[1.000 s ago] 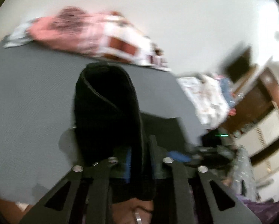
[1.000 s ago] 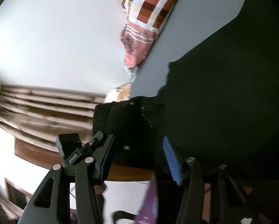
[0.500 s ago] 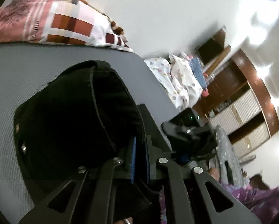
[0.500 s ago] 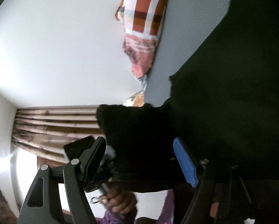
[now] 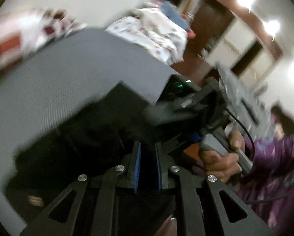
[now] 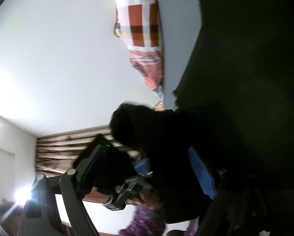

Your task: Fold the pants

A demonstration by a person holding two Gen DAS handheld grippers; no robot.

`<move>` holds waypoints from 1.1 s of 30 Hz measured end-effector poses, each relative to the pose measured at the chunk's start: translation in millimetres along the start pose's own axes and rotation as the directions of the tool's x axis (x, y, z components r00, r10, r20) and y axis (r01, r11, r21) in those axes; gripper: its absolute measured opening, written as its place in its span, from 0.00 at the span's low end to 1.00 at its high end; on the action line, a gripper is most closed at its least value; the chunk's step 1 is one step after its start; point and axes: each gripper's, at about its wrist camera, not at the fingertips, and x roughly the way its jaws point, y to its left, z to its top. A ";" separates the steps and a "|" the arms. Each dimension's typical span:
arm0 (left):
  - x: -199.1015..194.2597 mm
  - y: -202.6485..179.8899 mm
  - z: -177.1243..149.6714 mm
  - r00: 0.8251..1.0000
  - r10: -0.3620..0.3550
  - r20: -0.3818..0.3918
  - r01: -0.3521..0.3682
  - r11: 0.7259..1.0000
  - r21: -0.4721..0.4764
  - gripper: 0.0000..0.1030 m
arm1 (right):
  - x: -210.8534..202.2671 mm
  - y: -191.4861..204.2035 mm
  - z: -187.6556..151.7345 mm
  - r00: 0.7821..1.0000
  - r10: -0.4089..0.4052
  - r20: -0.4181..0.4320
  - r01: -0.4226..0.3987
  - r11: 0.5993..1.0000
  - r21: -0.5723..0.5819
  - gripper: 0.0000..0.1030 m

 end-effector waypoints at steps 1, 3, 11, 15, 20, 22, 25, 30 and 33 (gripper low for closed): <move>-8.4 -7.9 7.8 1.000 0.013 0.011 -0.013 0.999 0.049 0.14 | -2.0 0.8 1.3 1.000 -0.022 0.000 0.022 1.000 -0.011 0.82; -21.9 -25.1 28.4 0.996 0.092 0.007 -0.092 0.981 0.169 0.24 | -4.3 -0.1 3.2 1.000 -0.008 -0.005 0.008 1.000 -0.011 0.91; -77.5 -5.7 5.8 0.944 0.287 0.162 -0.301 0.951 0.070 0.51 | -0.6 6.5 6.1 0.998 -0.066 -0.020 0.065 0.998 -0.026 0.91; -108.5 19.9 -62.6 0.893 0.384 0.235 -0.346 0.919 -0.188 0.51 | 14.2 23.3 -1.7 0.960 -0.276 -0.046 0.265 0.950 -0.167 0.90; -122.0 19.4 -127.2 0.843 0.488 0.228 -0.400 0.850 -0.343 0.51 | 51.4 48.3 -26.9 0.808 -0.588 0.009 0.530 0.722 -0.444 0.66; -120.0 15.4 -140.6 0.834 0.507 0.220 -0.407 0.833 -0.376 0.51 | 63.4 49.9 -32.4 0.725 -0.688 0.045 0.604 0.603 -0.521 0.22; -113.1 12.9 -150.5 0.836 0.508 0.208 -0.396 0.820 -0.414 0.52 | 54.6 51.0 -26.4 0.742 -0.670 0.031 0.590 0.630 -0.506 0.17; -94.6 10.0 -137.4 0.844 0.498 0.197 -0.387 0.822 -0.418 0.58 | 15.8 89.5 -21.5 0.803 -0.586 0.111 0.549 0.654 -0.520 0.15; -75.2 10.4 -121.9 0.854 0.483 0.194 -0.375 0.829 -0.414 0.77 | -23.8 93.4 -11.6 0.820 -0.546 0.168 0.554 0.689 -0.467 0.15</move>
